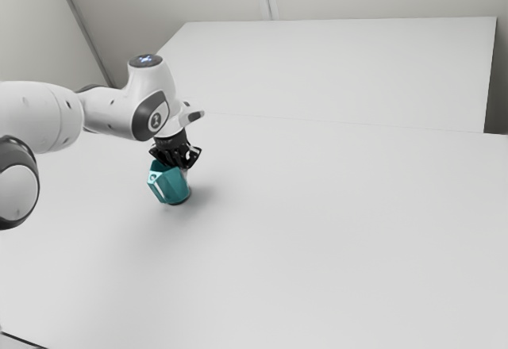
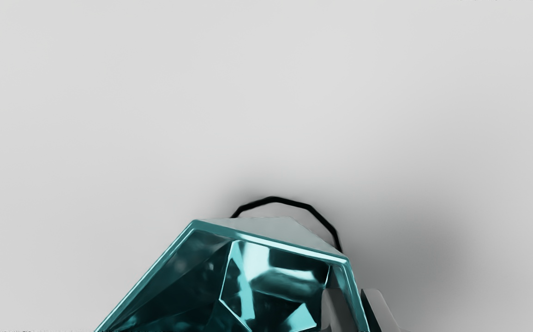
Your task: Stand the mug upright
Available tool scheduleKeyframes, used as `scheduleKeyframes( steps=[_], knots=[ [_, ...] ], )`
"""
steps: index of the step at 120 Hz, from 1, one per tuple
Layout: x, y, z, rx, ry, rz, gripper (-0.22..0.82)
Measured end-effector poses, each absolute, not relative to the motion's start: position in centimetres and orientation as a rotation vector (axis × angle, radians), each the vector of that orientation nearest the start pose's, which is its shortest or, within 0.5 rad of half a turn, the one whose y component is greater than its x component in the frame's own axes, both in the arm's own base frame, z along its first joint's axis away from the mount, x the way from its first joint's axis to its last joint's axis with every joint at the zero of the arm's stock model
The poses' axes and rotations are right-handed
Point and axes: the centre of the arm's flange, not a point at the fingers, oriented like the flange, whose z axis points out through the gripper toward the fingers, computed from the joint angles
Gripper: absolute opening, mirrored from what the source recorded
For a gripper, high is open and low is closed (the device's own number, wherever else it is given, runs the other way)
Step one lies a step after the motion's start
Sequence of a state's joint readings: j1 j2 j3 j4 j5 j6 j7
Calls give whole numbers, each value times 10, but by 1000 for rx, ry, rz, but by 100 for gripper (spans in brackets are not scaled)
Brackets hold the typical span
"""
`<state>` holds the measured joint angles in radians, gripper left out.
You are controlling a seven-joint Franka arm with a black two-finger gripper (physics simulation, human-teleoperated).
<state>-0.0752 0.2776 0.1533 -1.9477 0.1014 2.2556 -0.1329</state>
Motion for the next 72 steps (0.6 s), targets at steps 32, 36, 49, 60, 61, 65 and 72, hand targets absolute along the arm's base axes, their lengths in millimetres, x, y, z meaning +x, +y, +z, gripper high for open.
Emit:
scheduleKeyframes(
  steps=[32,36,49,60,61,65,72],
  knots=[
    [611,46,341,-3017,-255,-54,29],
    [611,46,341,-3017,-259,-54,31],
    [611,46,342,-3017,-268,-58,39],
    [611,46,343,-3017,-274,-62,43],
    [612,46,343,-3017,-274,-63,43],
    [612,46,345,-3017,-276,-70,44],
    [612,46,351,-3018,-278,-89,48]
  ],
)
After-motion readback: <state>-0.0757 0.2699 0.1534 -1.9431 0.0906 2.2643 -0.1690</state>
